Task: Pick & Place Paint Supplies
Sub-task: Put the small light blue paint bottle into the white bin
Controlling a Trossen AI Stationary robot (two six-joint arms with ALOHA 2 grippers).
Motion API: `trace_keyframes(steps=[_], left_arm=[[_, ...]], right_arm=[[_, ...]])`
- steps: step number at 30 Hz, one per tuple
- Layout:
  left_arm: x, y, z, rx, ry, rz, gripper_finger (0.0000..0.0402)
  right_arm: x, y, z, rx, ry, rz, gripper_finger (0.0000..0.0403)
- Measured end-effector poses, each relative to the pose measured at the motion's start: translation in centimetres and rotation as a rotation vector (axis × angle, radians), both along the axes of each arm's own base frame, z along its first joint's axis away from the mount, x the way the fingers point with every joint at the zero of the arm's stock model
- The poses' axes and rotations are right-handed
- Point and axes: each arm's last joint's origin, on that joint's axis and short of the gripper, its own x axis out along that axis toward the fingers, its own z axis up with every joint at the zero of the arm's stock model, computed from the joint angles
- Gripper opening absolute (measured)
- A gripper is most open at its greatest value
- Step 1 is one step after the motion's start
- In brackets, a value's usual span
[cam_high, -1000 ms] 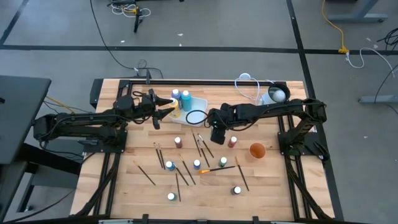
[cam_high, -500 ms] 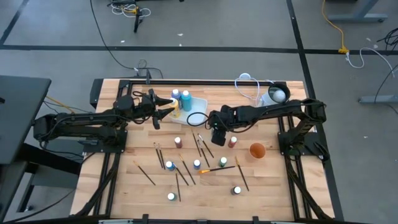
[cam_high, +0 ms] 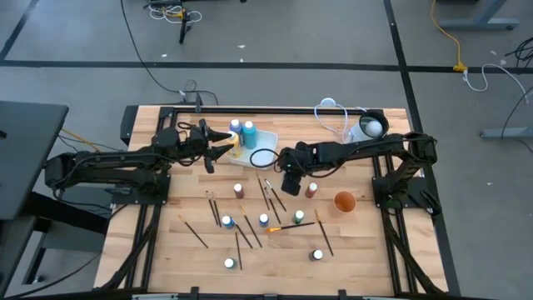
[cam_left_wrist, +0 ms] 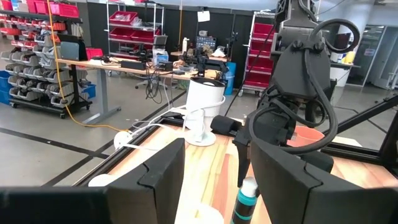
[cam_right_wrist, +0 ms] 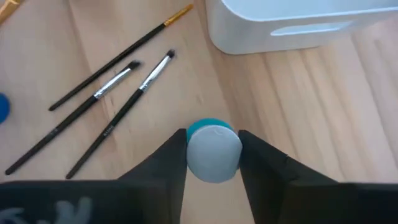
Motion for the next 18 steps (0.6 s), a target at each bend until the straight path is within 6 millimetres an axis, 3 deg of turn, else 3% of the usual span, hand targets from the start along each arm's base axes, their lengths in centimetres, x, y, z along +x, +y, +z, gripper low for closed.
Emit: trace_keyframes(steps=[8, 18], left_arm=[[0.0, 0.0, 0.0, 0.000, 0.000, 0.000, 0.0193], [0.0, 0.0, 0.1, 0.002, -0.005, 0.000, 0.0193]], right_arm=[[0.4, 0.1, 0.7, 0.006, -0.036, 0.012, 0.0113], [2.8, 1.1, 8.0, -0.010, -0.306, 0.177, 0.0113]])
